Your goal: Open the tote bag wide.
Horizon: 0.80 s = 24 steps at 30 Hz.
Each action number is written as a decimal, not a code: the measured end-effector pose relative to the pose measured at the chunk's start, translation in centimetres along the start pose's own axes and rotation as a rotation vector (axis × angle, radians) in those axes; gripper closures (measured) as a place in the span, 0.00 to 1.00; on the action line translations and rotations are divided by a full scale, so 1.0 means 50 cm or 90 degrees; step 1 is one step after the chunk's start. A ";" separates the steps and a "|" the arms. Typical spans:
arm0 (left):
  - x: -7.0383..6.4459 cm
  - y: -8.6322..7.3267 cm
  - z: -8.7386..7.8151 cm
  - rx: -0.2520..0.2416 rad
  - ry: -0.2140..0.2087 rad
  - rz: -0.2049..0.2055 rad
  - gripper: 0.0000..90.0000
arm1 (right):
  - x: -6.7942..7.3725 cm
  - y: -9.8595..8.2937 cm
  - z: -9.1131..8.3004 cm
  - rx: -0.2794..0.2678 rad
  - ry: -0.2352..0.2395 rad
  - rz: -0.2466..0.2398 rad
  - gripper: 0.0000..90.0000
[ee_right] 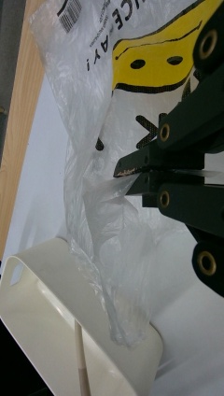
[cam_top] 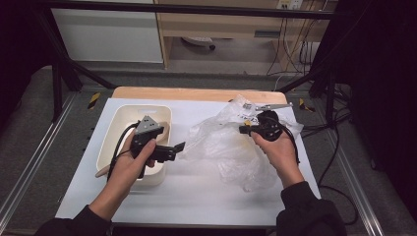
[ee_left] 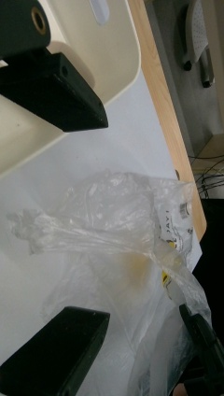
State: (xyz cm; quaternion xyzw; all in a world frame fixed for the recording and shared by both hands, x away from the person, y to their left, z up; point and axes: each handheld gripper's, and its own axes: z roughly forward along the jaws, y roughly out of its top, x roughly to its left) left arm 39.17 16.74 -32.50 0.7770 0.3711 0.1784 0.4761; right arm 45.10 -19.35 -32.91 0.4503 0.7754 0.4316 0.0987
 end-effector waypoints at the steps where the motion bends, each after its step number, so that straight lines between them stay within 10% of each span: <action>1: 0.005 0.000 -0.003 -0.001 0.006 -0.001 0.07 | 0.001 0.000 0.001 0.000 0.001 -0.002 1.00; 24: 0.089 0.008 -0.075 -0.005 0.067 -0.011 0.07 | -0.006 -0.003 -0.002 0.003 0.001 -0.002 1.00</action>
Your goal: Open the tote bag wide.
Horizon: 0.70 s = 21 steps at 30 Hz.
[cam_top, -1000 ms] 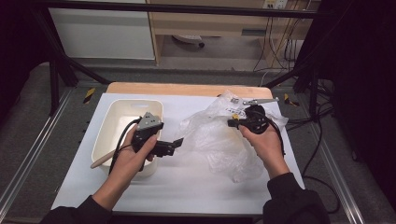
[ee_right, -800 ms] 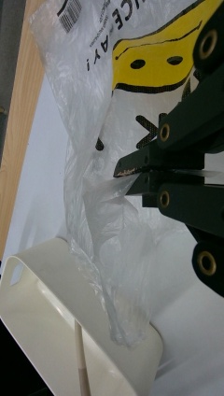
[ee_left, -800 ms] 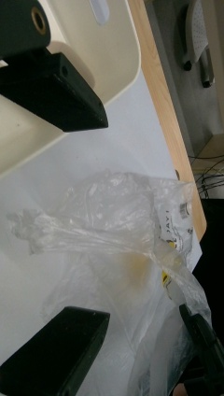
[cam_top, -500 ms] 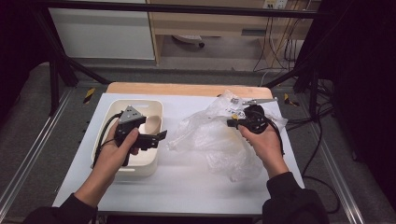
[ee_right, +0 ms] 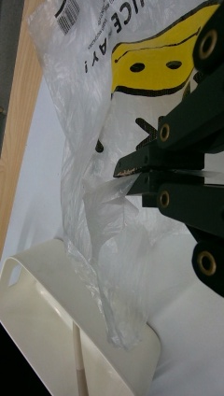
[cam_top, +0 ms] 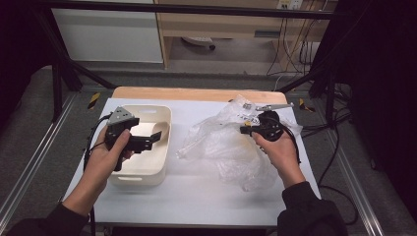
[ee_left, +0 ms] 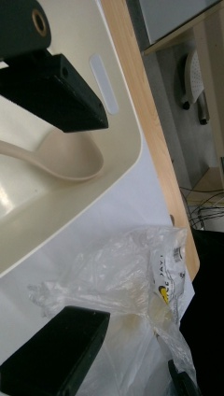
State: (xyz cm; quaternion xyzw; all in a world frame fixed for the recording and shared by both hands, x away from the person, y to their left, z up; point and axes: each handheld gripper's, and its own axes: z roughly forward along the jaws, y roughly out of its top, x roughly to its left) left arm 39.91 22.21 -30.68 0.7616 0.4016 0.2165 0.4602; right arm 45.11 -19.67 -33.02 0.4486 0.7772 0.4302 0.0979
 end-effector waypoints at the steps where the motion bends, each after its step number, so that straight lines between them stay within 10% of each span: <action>1: 0.004 -0.001 -0.003 0.001 0.002 -0.001 0.07 | 0.000 0.000 0.001 0.000 0.002 -0.001 1.00; 21: 0.088 -0.036 -0.047 0.015 0.031 -0.031 0.07 | 0.004 -0.002 0.012 0.007 0.005 -0.004 1.00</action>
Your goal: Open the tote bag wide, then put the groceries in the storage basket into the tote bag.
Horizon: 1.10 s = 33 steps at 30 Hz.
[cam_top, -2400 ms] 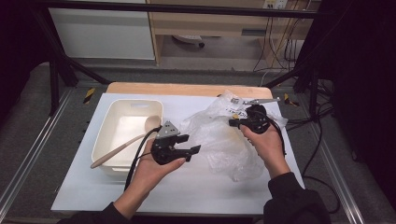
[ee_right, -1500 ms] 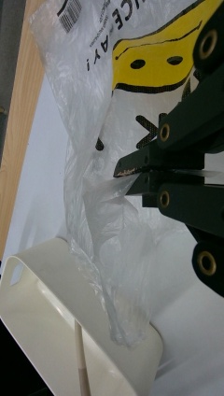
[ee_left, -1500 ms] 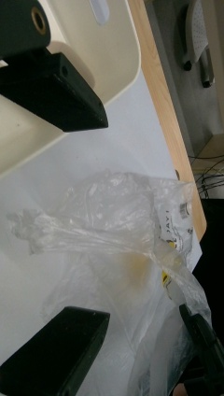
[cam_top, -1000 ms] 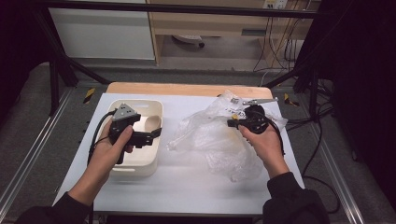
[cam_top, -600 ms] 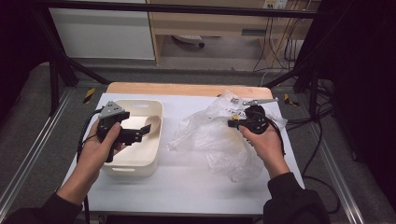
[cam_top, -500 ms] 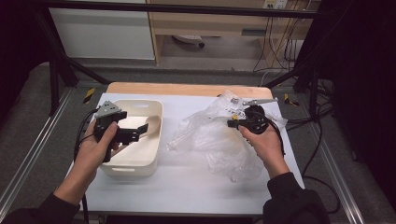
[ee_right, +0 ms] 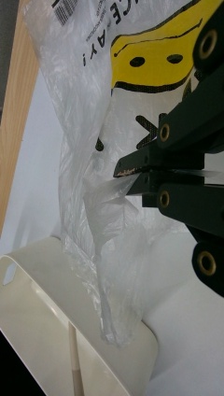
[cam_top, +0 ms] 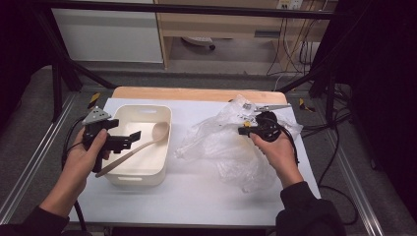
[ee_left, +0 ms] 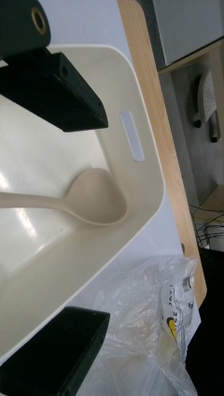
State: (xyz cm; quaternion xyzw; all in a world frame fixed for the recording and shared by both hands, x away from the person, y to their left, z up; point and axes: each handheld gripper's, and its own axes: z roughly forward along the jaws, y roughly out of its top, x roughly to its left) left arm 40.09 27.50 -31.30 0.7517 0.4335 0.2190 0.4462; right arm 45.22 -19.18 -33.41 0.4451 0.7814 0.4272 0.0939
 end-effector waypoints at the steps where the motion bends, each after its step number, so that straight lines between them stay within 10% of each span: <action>1: 0.002 -0.001 0.000 0.000 0.002 -0.003 0.07 | 0.000 -0.001 0.001 0.001 -0.001 -0.001 1.00; 22: 0.042 -0.040 0.022 0.073 0.010 0.023 0.20 | -0.004 -0.010 0.005 0.007 0.000 0.004 1.00; 33: 0.018 -0.053 0.010 0.127 -0.026 0.039 0.28 | -0.007 -0.015 0.004 0.005 -0.001 0.004 1.00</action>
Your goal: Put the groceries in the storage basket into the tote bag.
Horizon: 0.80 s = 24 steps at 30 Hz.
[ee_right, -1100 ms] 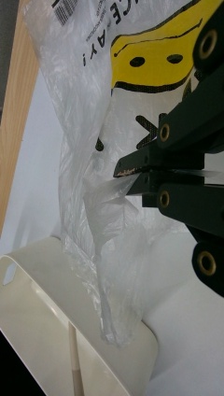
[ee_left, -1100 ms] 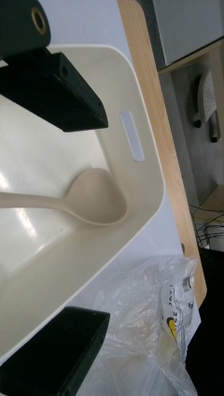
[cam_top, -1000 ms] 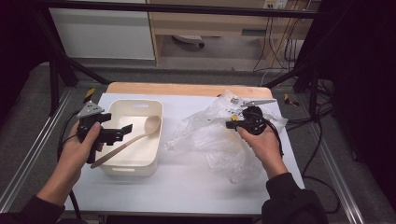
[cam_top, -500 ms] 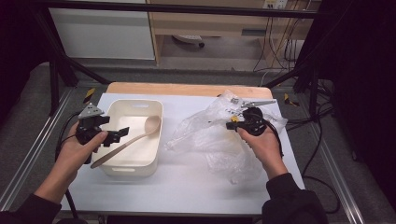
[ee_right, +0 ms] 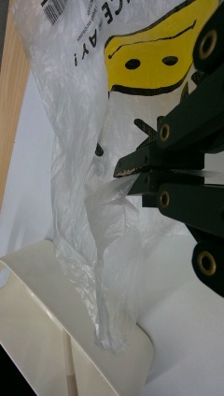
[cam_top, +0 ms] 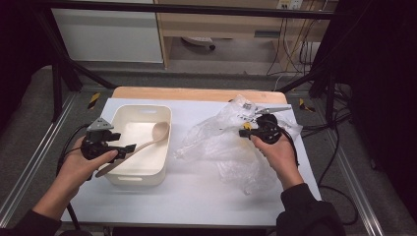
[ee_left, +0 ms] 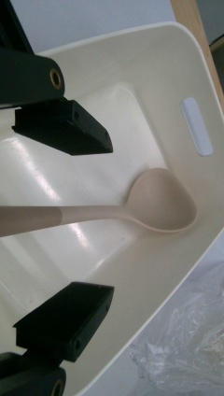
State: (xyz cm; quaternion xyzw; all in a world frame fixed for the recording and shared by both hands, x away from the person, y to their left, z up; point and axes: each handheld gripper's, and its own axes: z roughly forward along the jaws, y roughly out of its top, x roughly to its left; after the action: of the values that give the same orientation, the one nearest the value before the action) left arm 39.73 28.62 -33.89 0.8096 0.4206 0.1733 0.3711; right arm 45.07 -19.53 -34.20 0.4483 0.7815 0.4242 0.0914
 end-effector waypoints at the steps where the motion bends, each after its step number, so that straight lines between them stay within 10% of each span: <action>1: -0.002 -0.002 0.000 -0.001 -0.001 -0.001 0.29 | 0.000 -0.001 0.000 0.002 0.000 0.002 1.00; 24: 0.014 -0.047 0.004 0.042 -0.025 -0.043 0.52 | -0.001 -0.001 0.009 0.010 -0.004 0.002 1.00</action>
State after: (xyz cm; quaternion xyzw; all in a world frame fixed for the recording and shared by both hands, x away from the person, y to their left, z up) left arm 38.96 29.97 -35.83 0.8099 0.4461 0.1309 0.3578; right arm 45.29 -19.33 -34.52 0.4517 0.7838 0.4167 0.0894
